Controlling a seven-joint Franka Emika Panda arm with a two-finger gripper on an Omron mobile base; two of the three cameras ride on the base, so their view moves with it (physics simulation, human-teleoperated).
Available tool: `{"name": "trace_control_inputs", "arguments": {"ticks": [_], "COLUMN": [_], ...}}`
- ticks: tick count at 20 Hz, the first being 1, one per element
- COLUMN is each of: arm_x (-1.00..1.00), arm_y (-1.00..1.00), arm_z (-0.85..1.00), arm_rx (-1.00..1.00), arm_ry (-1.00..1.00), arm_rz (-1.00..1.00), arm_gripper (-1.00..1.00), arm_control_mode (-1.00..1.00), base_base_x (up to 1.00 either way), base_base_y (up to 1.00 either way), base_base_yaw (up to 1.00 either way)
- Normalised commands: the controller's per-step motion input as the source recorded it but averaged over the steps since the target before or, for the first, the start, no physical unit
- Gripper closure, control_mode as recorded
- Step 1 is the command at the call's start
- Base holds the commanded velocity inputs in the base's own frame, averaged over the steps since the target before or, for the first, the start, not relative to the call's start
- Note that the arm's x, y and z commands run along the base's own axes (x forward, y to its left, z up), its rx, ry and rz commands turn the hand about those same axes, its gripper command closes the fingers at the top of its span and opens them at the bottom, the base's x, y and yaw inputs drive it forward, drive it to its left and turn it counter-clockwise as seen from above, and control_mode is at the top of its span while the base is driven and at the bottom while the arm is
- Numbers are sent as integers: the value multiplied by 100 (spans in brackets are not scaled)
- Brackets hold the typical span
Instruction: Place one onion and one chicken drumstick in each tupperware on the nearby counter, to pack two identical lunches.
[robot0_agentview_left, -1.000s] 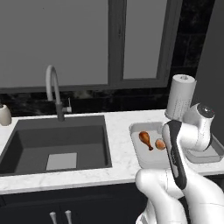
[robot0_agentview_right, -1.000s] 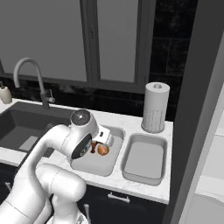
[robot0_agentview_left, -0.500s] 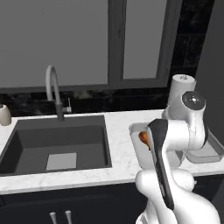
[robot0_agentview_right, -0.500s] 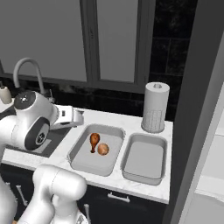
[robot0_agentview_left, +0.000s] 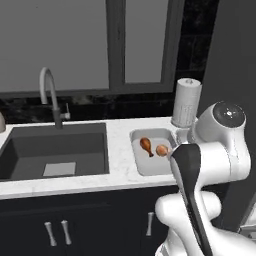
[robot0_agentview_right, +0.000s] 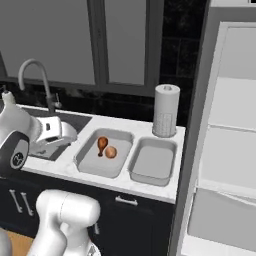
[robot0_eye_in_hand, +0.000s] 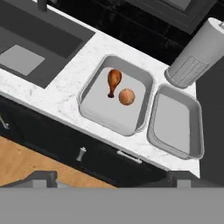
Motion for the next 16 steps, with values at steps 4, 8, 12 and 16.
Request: {"name": "trace_control_inputs", "arguments": {"ticks": [4, 8, 12, 16], "arm_x": [0, 0, 0, 0], "arm_y": [0, 0, 0, 0], "arm_z": [0, 0, 0, 0], "arm_rx": [0, 0, 0, 0], "arm_ry": [0, 0, 0, 0], "arm_rz": [0, 0, 0, 0], "arm_gripper": [-100, -100, -100, -100], "arm_control_mode": [100, 100, 100, 100], "base_base_x": [-100, -100, -81, -8], "base_base_y": [-60, -52, -72, -98], "base_base_yaw": [-2, -3, -11, -15]}}
